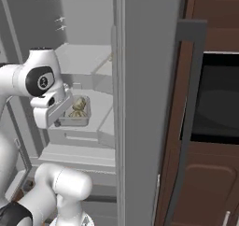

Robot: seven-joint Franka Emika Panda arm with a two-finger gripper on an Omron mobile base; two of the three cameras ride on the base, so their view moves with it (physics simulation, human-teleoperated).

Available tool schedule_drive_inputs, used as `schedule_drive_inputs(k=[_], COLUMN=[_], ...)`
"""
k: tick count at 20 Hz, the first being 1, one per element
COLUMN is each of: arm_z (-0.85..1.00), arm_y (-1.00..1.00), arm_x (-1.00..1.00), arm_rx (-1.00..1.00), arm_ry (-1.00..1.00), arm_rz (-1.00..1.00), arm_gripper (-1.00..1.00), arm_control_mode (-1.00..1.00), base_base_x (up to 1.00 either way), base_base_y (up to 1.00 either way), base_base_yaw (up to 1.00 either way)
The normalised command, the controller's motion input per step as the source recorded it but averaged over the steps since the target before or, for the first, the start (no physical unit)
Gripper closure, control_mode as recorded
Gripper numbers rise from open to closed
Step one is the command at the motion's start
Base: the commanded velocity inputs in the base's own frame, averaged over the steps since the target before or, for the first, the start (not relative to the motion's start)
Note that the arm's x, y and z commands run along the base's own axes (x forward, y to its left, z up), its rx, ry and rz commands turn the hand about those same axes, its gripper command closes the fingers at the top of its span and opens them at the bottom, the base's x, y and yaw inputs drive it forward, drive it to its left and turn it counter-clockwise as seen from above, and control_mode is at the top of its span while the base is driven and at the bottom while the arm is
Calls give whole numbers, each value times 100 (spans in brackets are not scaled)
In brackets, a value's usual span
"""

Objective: Place two dumplings into each of the tupperware containers and then place the containers in the fridge.

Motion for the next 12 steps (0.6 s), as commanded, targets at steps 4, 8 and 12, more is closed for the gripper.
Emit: schedule_drive_inputs(k=[4,8,12], arm_z=[0,0,7], arm_y=[0,0,0], arm_x=[0,0,-7], arm_rx=[0,0,0], arm_ry=[0,0,-15], arm_rz=[0,0,5], arm_gripper=[100,100,100], arm_control_mode=[100,100,-100], base_base_x=[46,42,1], base_base_y=[-21,-9,0], base_base_yaw=[10,6,0])
